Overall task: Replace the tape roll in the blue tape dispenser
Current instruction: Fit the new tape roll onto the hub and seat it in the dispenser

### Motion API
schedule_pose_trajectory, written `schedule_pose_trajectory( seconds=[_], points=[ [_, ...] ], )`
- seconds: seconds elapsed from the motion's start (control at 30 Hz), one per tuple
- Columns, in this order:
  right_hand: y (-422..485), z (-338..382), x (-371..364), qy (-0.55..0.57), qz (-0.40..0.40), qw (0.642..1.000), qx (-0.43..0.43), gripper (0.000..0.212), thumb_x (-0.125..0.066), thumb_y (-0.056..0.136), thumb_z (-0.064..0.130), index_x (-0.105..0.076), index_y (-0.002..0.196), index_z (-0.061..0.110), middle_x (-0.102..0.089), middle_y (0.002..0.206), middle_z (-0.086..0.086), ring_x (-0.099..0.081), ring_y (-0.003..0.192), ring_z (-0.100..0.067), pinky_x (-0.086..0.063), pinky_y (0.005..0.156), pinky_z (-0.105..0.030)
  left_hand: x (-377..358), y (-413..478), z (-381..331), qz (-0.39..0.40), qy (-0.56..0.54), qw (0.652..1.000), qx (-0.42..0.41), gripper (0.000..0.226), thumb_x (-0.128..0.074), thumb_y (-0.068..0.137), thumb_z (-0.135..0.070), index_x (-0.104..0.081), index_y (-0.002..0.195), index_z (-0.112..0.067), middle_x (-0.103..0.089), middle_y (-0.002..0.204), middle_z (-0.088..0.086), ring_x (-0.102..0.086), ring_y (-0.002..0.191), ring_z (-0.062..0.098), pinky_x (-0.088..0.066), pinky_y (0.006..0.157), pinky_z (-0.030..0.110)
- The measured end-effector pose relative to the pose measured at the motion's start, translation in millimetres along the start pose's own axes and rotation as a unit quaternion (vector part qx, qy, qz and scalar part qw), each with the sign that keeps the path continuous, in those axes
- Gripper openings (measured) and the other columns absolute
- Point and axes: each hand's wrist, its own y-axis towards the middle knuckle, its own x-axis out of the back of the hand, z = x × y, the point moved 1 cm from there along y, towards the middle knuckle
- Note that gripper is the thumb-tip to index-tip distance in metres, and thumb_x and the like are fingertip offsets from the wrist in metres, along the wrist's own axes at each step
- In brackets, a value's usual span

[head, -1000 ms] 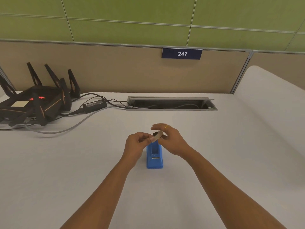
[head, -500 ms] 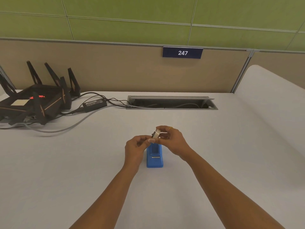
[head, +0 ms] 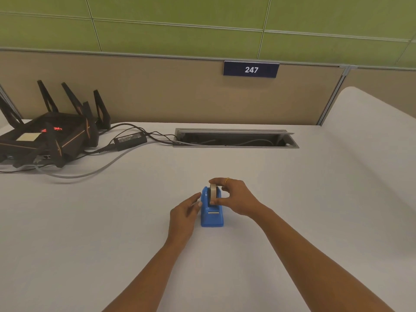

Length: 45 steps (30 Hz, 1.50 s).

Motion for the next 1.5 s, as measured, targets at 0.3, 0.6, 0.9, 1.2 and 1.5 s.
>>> schedule_pose_trajectory(
  seconds=[0.3, 0.6, 0.9, 1.2, 1.5],
  points=[
    [0.3, -0.8, 0.7, -0.007, 0.02, 1.0, -0.007, 0.053, -0.067, 0.08, 0.014, -0.047, 0.129, 0.019, -0.05, 0.136, -0.006, -0.048, 0.122, -0.023, -0.039, 0.103, -0.033, -2.2, -4.4, 1.5, 0.032, -0.008, 0.999, -0.031, 0.033, -0.052, 0.089, -0.015, -0.054, 0.122, -0.019, -0.058, 0.111, -0.013, -0.055, 0.096, -0.007, -0.041, 0.079, 0.0],
    [-0.5, -0.5, -0.9, -0.006, 0.011, 1.0, 0.005, 0.052, -0.067, 0.08, 0.012, -0.048, 0.128, 0.016, -0.052, 0.134, -0.007, -0.049, 0.119, -0.021, -0.039, 0.1, -0.026, -2.7, -4.6, 3.4, 0.031, -0.002, 0.999, -0.038, 0.033, -0.052, 0.088, -0.014, -0.054, 0.122, -0.017, -0.057, 0.111, -0.013, -0.054, 0.095, -0.009, -0.04, 0.076, -0.002],
    [3.1, -2.0, -3.1, -0.011, 0.005, 1.0, 0.015, 0.06, -0.072, 0.074, 0.008, -0.047, 0.128, 0.017, -0.053, 0.131, -0.007, -0.051, 0.112, -0.014, -0.037, 0.091, -0.017, -2.7, -5.2, 3.3, 0.035, -0.006, 0.999, -0.039, 0.034, -0.052, 0.088, -0.014, -0.054, 0.122, -0.015, -0.057, 0.113, -0.011, -0.054, 0.098, -0.006, -0.039, 0.077, -0.002],
    [3.2, -3.7, -1.3, -0.015, 0.01, 1.0, 0.022, 0.054, -0.073, 0.074, 0.012, -0.051, 0.123, 0.018, -0.056, 0.129, -0.004, -0.047, 0.105, -0.007, -0.037, 0.092, -0.018, -2.4, -4.9, 4.3, 0.032, 0.006, 0.999, -0.043, 0.035, -0.053, 0.088, -0.015, -0.052, 0.123, -0.012, -0.057, 0.117, -0.006, -0.056, 0.105, 0.008, -0.041, 0.08, 0.001],
    [1.3, -3.9, 0.1, -0.012, 0.025, 1.0, 0.013, 0.053, -0.072, 0.076, 0.013, -0.05, 0.124, 0.019, -0.056, 0.128, -0.005, -0.052, 0.115, -0.018, -0.037, 0.097, -0.023, -3.1, -5.8, 1.8, 0.031, 0.015, 0.998, -0.044, 0.036, -0.053, 0.088, -0.014, -0.051, 0.124, -0.011, -0.055, 0.116, -0.008, -0.054, 0.105, 0.007, -0.039, 0.079, -0.001]
  ],
)
